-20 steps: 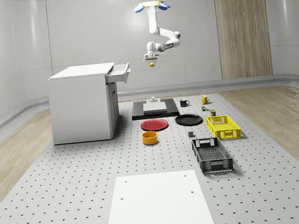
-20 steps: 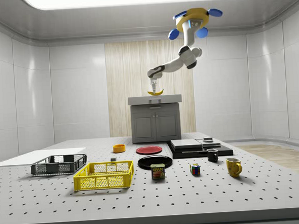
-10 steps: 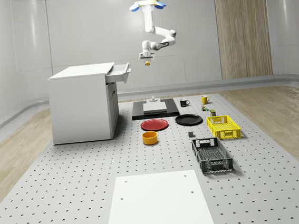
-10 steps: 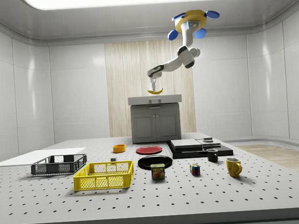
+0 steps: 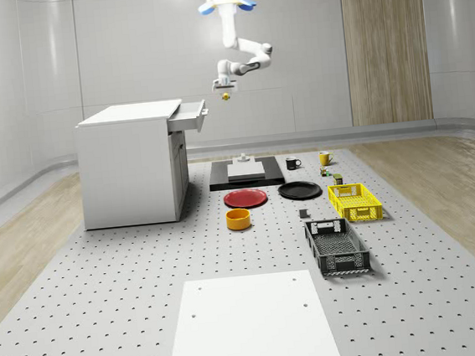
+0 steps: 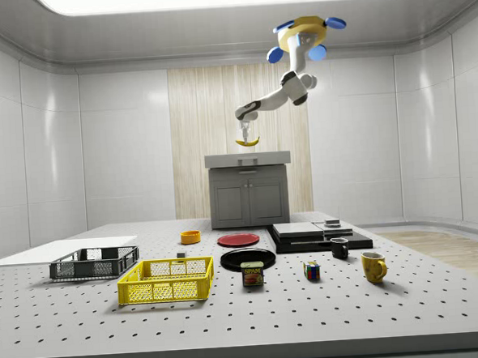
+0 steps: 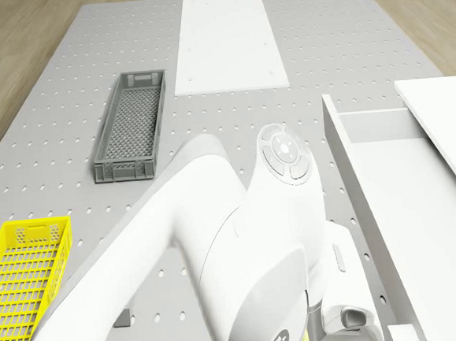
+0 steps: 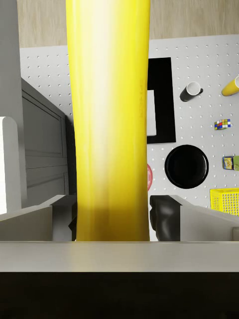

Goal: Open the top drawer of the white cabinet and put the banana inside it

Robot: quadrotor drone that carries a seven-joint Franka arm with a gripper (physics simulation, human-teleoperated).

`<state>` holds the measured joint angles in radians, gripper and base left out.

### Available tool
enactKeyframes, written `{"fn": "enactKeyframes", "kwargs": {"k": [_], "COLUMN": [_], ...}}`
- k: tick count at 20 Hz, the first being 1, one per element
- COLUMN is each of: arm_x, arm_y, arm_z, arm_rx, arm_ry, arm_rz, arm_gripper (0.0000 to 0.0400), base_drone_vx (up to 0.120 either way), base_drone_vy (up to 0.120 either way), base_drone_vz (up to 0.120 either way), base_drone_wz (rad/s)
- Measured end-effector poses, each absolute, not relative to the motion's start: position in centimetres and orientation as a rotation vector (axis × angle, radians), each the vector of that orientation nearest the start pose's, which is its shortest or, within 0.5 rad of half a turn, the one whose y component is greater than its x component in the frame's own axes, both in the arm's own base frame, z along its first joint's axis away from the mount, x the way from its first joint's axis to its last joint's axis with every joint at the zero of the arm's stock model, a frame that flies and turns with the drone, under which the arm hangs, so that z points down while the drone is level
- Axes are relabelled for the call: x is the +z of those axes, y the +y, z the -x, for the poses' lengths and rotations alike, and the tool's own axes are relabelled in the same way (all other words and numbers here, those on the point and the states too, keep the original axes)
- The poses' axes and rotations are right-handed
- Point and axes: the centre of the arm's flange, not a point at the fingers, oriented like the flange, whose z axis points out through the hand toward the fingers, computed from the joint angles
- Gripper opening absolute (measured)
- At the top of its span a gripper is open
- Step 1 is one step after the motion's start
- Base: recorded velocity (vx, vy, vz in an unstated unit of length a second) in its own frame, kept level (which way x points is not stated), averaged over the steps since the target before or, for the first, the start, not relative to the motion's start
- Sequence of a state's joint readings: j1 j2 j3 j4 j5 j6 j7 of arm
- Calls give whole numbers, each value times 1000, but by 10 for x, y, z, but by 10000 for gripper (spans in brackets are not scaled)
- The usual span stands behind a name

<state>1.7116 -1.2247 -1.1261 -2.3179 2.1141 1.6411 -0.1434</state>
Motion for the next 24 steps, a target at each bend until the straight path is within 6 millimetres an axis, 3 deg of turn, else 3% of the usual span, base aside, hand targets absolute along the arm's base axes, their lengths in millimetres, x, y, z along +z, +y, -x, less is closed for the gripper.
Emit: {"fn": "enactKeyframes", "kwargs": {"k": [15,24], "arm_x": [649,649], "arm_y": [81,81], "arm_z": [-430,-430], "arm_rx": [842,842], "arm_ry": [-2,-2], "arm_rz": [10,10], "arm_gripper": [193,193], "base_drone_vx": [0,0], "base_drone_vy": [-120,-120], "base_drone_vz": [16,71], "base_drone_wz": [0,0]}}
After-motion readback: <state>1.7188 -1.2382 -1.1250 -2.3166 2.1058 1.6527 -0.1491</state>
